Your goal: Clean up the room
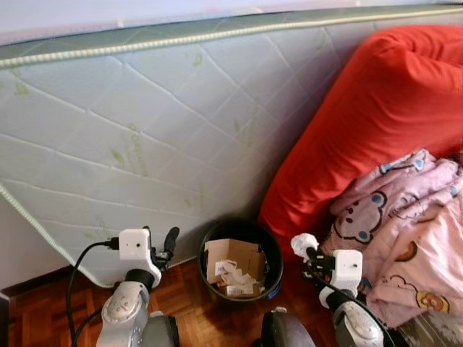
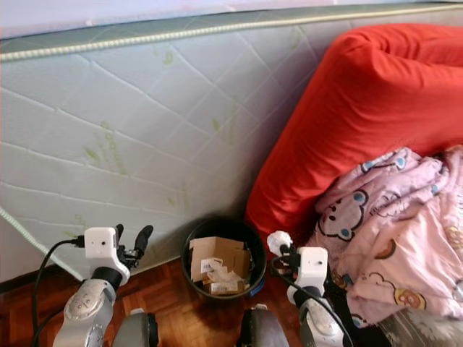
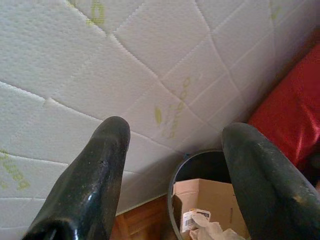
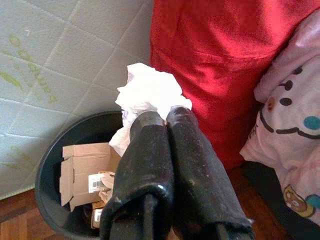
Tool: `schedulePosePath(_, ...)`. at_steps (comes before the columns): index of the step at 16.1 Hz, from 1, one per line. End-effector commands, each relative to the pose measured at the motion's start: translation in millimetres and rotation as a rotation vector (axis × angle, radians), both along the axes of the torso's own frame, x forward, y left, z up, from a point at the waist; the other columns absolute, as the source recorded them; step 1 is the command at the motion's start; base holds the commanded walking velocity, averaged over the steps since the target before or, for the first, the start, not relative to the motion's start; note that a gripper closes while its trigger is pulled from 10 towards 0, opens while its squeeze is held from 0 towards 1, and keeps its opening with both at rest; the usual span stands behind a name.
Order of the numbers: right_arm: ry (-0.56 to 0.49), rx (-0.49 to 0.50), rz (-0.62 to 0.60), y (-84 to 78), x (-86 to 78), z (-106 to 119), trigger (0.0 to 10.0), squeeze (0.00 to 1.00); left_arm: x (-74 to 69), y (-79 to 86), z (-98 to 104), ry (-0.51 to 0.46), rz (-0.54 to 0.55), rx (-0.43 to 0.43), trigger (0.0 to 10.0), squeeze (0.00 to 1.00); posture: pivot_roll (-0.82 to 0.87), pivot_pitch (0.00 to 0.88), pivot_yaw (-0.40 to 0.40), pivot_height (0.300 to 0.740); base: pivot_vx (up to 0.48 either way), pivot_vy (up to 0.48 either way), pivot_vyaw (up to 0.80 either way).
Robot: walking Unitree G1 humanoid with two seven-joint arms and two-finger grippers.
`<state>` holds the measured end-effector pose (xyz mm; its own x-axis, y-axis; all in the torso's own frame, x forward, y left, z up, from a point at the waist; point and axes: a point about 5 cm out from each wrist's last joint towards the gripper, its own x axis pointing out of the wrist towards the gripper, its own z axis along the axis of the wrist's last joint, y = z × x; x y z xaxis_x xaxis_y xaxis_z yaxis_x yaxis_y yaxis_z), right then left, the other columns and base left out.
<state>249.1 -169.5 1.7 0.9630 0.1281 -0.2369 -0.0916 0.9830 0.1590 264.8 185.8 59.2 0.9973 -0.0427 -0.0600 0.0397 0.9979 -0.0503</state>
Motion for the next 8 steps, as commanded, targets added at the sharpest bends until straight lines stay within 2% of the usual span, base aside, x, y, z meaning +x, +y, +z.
schedulePosePath(1, -0.009, 0.000, 0.017, -0.7, -1.5, -0.5, 10.0, 0.00, 1.5, -2.9, -0.9, 0.010, -0.010, -0.002, 10.0, 0.00, -0.03, 0.119, -0.089, 0.630, 0.000, 0.000, 0.79)
schedulePosePath(6, -0.020, 0.008, 0.042, 7.0, -3.8, 0.2, 10.0, 0.00, 1.9, -3.3, -1.4, 0.015, -0.015, 0.002, 10.0, 0.00, -0.04, 0.115, -0.083, 0.630, 0.000, 0.000, 0.80)
schedulePosePath(8, -0.002, 0.007, 0.030, 6.5, -4.5, -1.9, 10.0, 0.00, 1.8, -3.7, -2.2, 0.020, -0.019, -0.001, 10.0, 0.00, -0.04, 0.114, -0.081, 0.630, 0.000, 0.000, 0.00)
